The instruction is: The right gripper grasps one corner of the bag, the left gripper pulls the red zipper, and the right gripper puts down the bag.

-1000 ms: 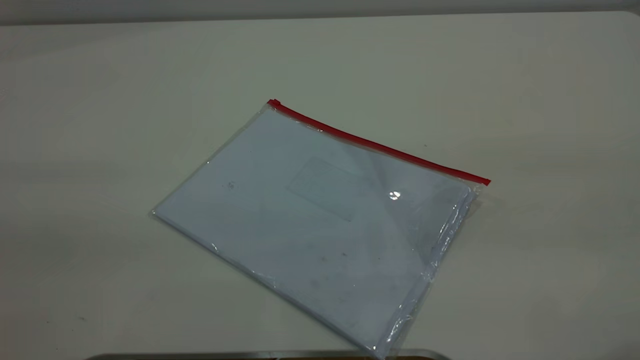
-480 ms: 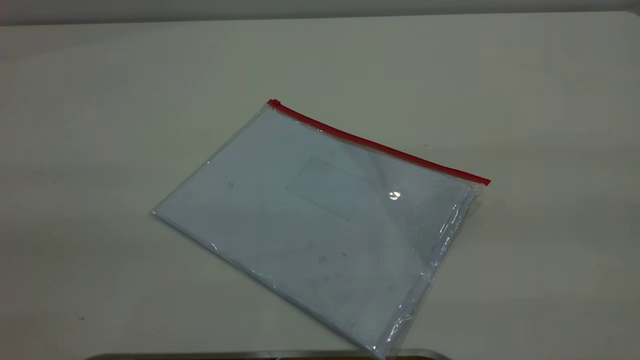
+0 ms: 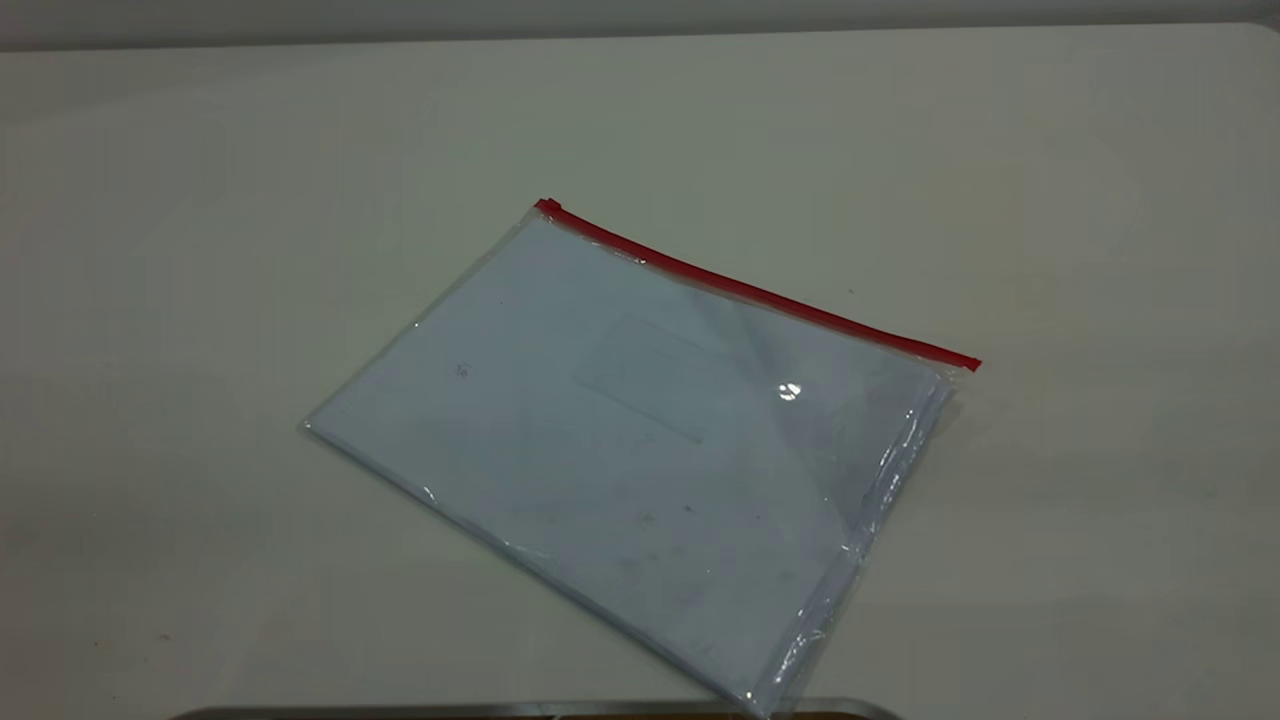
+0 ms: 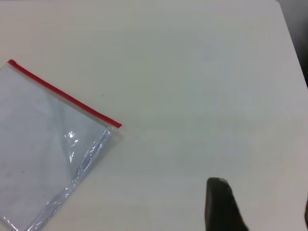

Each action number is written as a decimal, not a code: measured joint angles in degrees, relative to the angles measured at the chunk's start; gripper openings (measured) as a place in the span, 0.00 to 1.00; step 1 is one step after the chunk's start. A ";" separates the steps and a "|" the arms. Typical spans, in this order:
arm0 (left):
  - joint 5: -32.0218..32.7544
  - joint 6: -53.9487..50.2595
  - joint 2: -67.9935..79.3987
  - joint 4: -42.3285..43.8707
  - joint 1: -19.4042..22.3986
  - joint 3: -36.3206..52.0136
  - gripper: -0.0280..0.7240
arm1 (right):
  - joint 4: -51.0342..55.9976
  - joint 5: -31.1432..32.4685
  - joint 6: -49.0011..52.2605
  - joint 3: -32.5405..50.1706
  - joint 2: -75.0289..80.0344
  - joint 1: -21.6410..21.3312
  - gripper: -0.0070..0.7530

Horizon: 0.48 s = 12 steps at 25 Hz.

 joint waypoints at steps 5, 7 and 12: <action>0.16 0.11 0.00 0.05 0.00 -0.06 0.51 | 0.00 0.05 0.00 0.00 0.00 0.00 0.60; 0.16 0.10 0.00 0.05 0.00 -0.06 0.51 | 0.00 0.05 0.00 0.00 0.00 0.00 0.59; 0.22 0.10 0.00 0.05 0.00 -0.06 0.51 | 0.00 0.05 0.00 0.00 0.00 0.00 0.59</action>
